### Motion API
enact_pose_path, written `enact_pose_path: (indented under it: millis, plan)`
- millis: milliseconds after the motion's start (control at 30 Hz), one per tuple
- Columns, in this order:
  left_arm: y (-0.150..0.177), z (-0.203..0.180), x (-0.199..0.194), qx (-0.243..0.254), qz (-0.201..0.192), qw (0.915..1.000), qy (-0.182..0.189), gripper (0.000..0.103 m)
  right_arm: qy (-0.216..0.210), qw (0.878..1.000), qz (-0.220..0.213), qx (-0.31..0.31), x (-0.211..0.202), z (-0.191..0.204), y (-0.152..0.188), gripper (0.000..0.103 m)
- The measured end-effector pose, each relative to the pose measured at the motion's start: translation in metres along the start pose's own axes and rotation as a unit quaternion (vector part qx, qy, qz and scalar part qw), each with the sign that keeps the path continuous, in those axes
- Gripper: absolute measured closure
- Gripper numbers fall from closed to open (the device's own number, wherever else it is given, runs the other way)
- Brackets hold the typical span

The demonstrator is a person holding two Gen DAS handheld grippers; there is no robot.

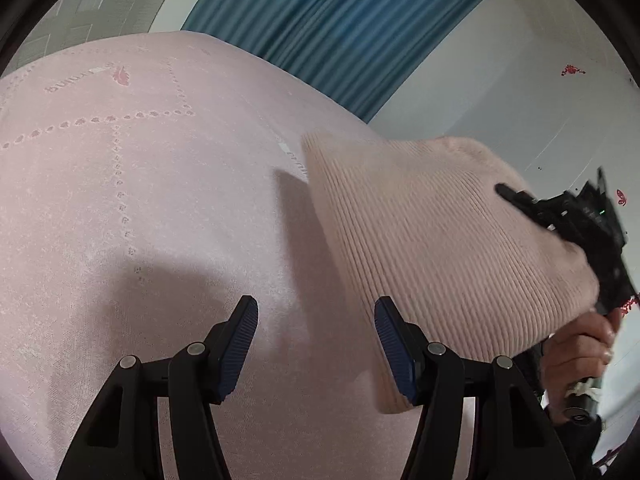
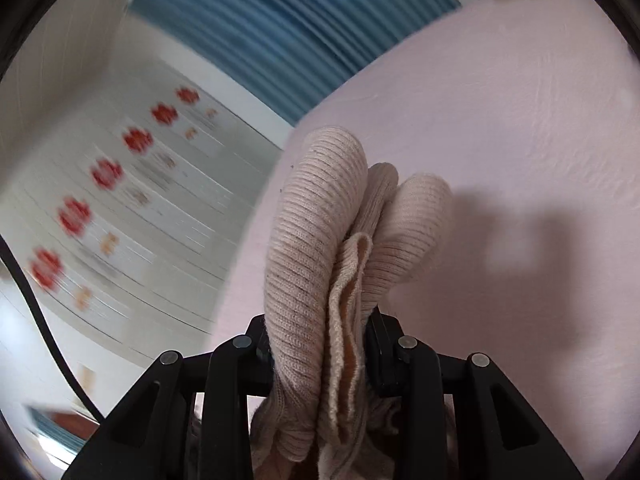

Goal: Fold small clothes

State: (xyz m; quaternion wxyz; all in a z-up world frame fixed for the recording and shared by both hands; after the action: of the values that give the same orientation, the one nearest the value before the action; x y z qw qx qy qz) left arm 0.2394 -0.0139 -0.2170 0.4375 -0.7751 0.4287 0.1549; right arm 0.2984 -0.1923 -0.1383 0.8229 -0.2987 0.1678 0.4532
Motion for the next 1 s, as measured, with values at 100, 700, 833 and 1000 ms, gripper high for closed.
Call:
enact_pose_path:
  millis: [100,700,833,1000]
  plan:
    - [0.003,0.002,0.008,0.006,0.013,0.9998,-0.014,0.045,0.015,0.999,0.012,0.029,0.019,-0.051,0.006,0.069]
    - [0.089,-0.054,0.064,0.238,0.104,0.9588,-0.114,0.046,0.160,0.986,-0.018,-0.051,-0.034,-0.135,0.061,0.062]
    - [0.089,-0.067,0.071,0.232,0.077,0.9612,-0.128,0.064,0.136,0.988,-0.029,-0.073,-0.055,-0.120,0.080,0.062]
    - [0.083,-0.066,0.060,0.210,0.039,0.9672,-0.137,0.088,0.115,0.988,-0.022,-0.105,-0.057,-0.102,0.097,0.063]
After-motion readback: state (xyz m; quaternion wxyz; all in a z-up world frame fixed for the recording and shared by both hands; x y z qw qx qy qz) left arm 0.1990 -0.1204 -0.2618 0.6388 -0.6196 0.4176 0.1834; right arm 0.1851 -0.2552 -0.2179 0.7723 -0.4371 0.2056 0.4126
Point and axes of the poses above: each gripper's, at about its wrist camera, not at the fingertips, and x roughly the way its jaws point, z to its left, y to its underside, the point moved 10 cm from there along x, roughly the way its jaws point, and after that the axes turned 6 degrees about z, right-handed, at the moved point
